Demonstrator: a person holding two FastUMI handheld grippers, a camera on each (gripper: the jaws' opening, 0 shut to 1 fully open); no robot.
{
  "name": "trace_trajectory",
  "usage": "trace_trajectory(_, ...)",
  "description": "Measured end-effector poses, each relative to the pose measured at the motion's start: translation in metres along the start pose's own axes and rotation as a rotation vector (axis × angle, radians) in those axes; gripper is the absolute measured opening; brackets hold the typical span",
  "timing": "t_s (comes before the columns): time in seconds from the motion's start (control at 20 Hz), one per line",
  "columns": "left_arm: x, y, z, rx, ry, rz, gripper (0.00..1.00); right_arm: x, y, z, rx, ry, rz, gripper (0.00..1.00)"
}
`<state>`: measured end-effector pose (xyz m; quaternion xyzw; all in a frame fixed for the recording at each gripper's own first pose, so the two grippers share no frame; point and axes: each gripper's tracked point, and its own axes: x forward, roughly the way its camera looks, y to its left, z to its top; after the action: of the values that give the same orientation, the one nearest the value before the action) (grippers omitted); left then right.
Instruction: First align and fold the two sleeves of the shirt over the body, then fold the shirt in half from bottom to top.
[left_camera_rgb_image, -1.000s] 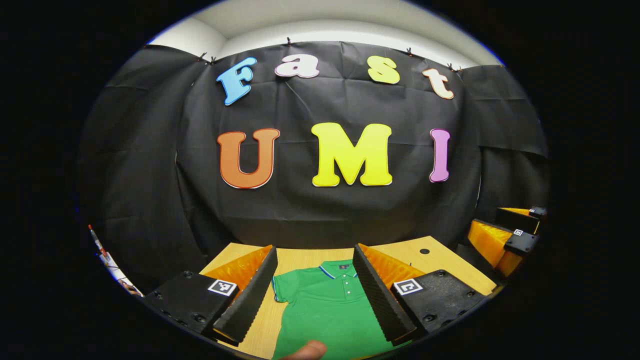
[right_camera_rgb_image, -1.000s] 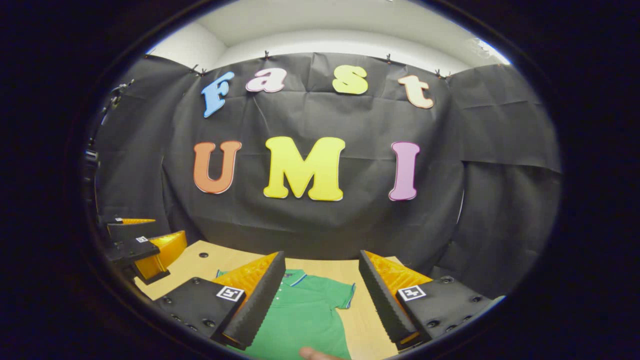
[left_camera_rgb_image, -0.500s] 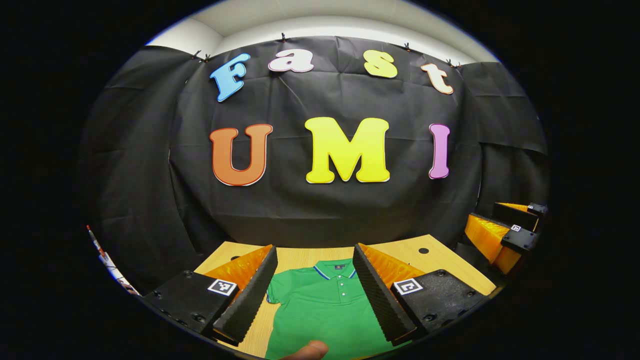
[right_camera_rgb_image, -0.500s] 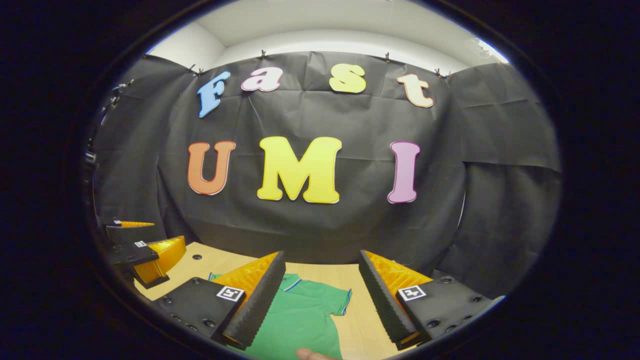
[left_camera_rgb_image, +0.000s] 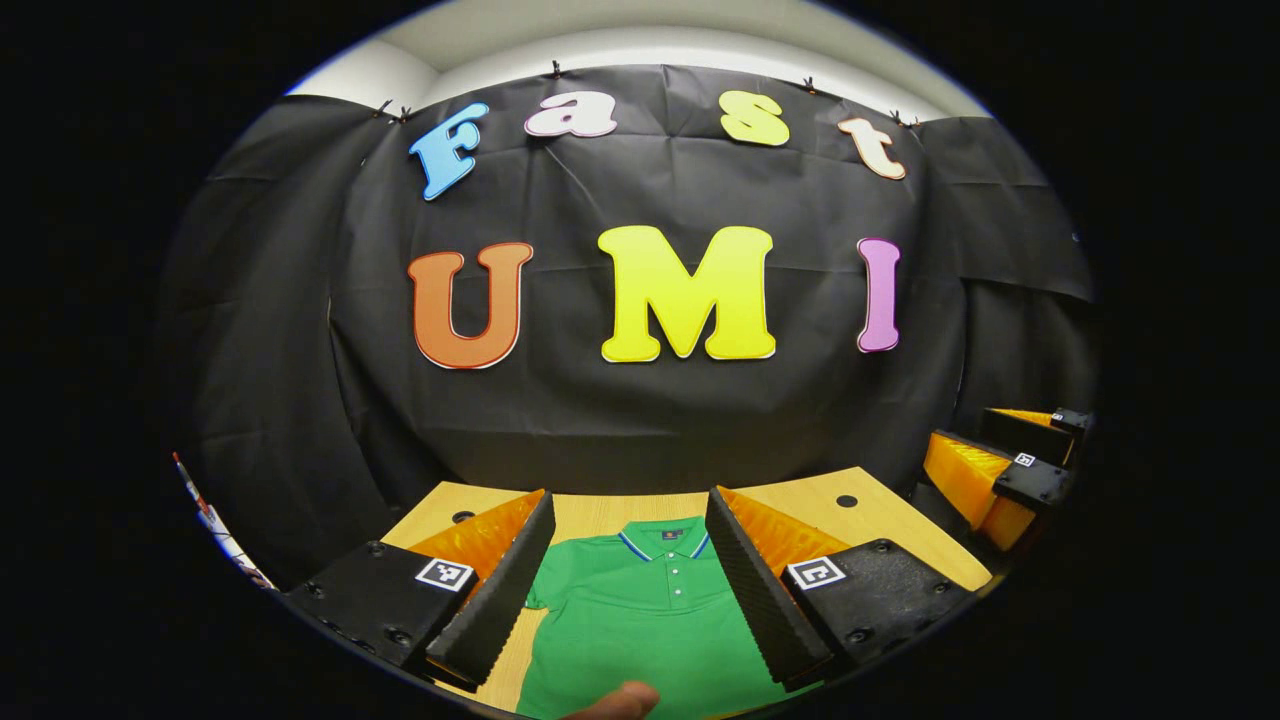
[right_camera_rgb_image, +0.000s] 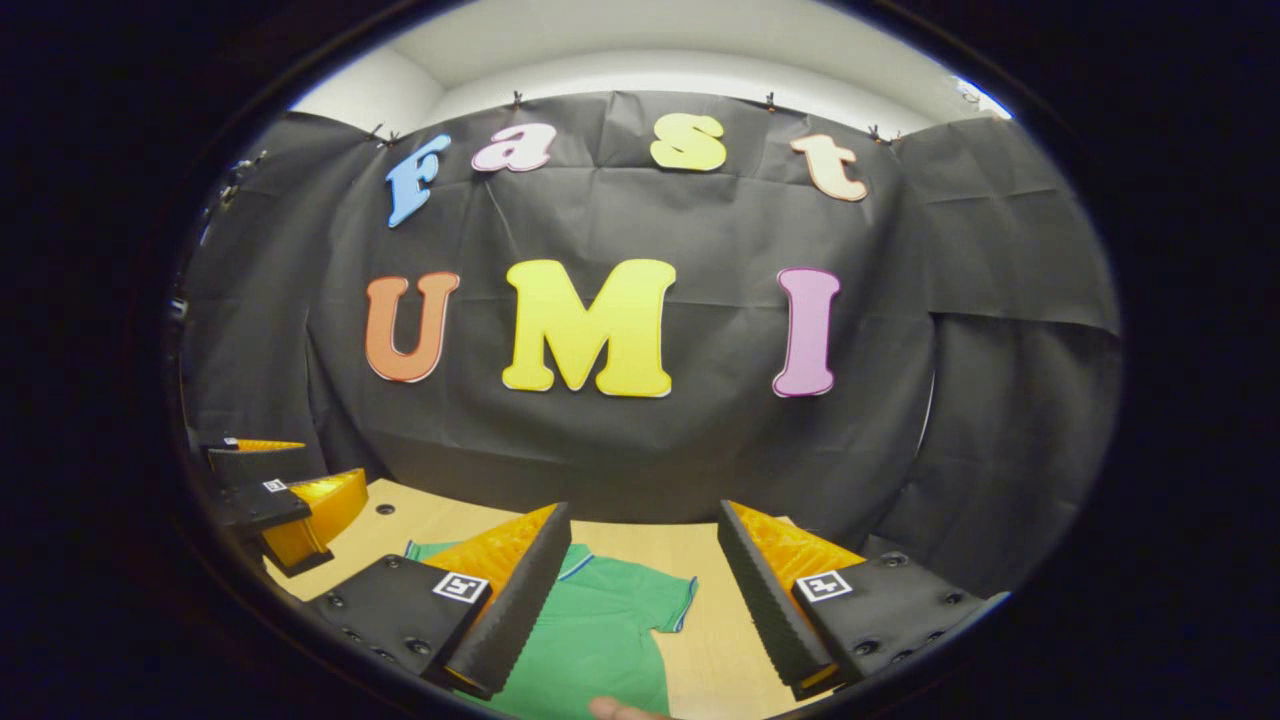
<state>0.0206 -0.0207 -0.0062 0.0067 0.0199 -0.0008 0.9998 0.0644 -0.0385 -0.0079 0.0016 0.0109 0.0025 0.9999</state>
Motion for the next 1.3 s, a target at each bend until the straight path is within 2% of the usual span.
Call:
trace_trajectory(0.3,0.002,-0.004,0.002,0.002,-0.006,0.011,0.98,0.022,-0.013,-0.018,-0.004,0.033,0.018,0.95)
trace_trajectory(0.5,0.003,-0.006,0.002,0.003,-0.003,0.038,0.98,0.05,-0.031,-0.049,-0.027,0.086,0.019,0.94)
trace_trajectory(0.55,0.003,-0.005,0.0,-0.001,0.008,0.046,0.98,0.057,-0.036,-0.061,-0.033,0.109,0.018,0.96)
trace_trajectory(0.85,-0.004,-0.001,-0.006,-0.03,0.049,0.139,0.98,0.105,-0.06,-0.158,0.019,0.329,0.043,0.96)
trace_trajectory(1.0,-0.007,0.003,-0.004,-0.027,0.053,0.186,0.98,0.13,-0.069,-0.203,0.081,0.448,0.042,0.96)
trace_trajectory(1.3,-0.014,0.017,0.004,0.039,0.043,0.184,0.98,0.192,-0.086,-0.277,0.143,0.637,-0.057,0.94)
